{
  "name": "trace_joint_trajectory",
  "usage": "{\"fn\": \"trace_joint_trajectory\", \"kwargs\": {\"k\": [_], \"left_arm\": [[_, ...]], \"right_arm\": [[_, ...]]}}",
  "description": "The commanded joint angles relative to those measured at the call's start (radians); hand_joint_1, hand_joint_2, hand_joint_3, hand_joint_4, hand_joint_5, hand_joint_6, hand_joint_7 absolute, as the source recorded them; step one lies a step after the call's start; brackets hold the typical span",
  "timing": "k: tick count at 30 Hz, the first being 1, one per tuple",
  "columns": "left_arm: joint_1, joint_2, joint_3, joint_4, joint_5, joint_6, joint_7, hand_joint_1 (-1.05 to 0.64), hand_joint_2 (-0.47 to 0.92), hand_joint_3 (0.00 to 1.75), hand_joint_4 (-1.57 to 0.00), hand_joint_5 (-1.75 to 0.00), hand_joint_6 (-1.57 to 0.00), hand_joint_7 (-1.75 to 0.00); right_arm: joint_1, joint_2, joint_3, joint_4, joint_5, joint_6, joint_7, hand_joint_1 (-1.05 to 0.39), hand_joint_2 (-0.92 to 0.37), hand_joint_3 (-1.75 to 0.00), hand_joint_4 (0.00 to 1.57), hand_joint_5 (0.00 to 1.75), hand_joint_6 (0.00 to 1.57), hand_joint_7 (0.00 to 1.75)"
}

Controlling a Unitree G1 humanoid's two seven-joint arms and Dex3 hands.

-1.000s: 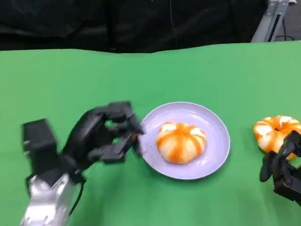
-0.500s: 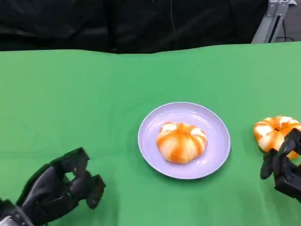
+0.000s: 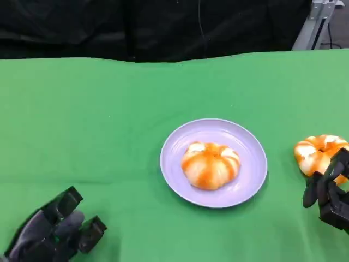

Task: Grasp the bread from the table and place it into the plate.

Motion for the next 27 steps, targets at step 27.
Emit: {"fn": "trace_joint_trajectory", "kwargs": {"k": [27], "left_arm": [[-0.037,-0.028,0.098,0.038,0.011,0.019,-0.03,-0.19,0.55,1.03,-0.8,-1.75,-0.89,-1.39]], "right_arm": [[0.006,-0.015,-0.009,-0.014,0.011,0.004,-0.006,-0.05,-0.44,-1.47,0.93,1.75,0.77,1.72]]}}
